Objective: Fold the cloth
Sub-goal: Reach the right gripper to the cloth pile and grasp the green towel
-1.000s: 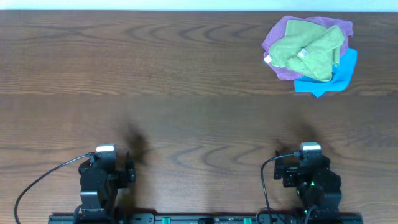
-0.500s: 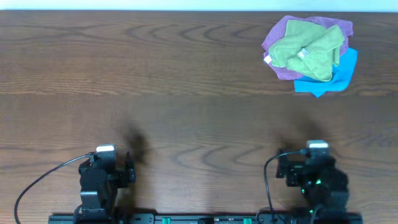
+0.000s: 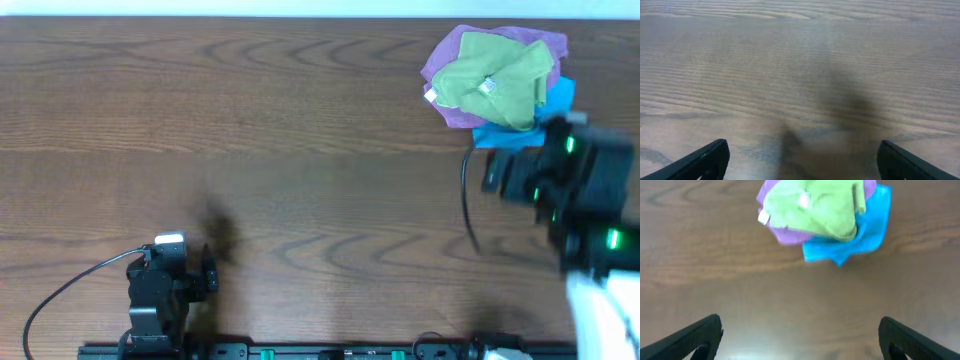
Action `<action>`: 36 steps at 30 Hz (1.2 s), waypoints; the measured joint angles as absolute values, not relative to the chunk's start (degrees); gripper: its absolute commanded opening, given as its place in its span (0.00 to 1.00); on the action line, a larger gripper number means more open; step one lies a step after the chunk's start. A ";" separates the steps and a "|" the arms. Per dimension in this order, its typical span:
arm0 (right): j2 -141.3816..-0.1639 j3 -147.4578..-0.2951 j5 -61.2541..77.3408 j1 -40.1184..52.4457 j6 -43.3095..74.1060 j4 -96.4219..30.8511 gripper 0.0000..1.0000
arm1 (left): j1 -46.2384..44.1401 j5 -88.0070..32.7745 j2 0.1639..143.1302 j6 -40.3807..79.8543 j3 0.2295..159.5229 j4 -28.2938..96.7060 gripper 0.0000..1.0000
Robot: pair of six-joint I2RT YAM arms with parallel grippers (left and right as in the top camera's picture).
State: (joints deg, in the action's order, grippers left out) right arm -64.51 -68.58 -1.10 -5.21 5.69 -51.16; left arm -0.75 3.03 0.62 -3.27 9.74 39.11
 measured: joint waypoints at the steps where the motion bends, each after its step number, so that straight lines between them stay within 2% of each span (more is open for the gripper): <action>1: -69.54 -73.12 -1.10 -5.61 5.72 -51.90 0.99 | -0.75 3.01 0.60 -3.27 9.74 39.16 0.95; 10: -93.54 -93.01 -1.06 -8.45 4.64 -51.22 0.99 | -0.75 3.03 0.58 -3.27 9.72 39.07 0.95; 13: -99.35 -96.86 -0.95 -8.86 2.87 -47.35 0.99 | -0.75 3.03 0.60 -3.27 9.72 39.09 0.95; 23: -107.39 -97.17 -1.08 -8.93 -0.67 -37.30 0.99 | -0.75 3.03 0.58 -3.27 9.72 39.09 0.95; 31: -116.11 -97.47 -1.06 -10.28 2.44 -29.23 0.99 | -0.75 3.03 0.60 -3.27 9.72 39.07 0.95; 36: -119.98 -97.47 -0.99 -10.44 3.90 -26.79 0.96 | -0.75 3.03 0.58 -3.27 9.72 39.09 0.95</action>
State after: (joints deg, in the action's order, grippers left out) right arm -119.98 -97.47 -0.99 -10.44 3.90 -26.79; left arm -0.75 3.03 0.58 -3.27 9.72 39.09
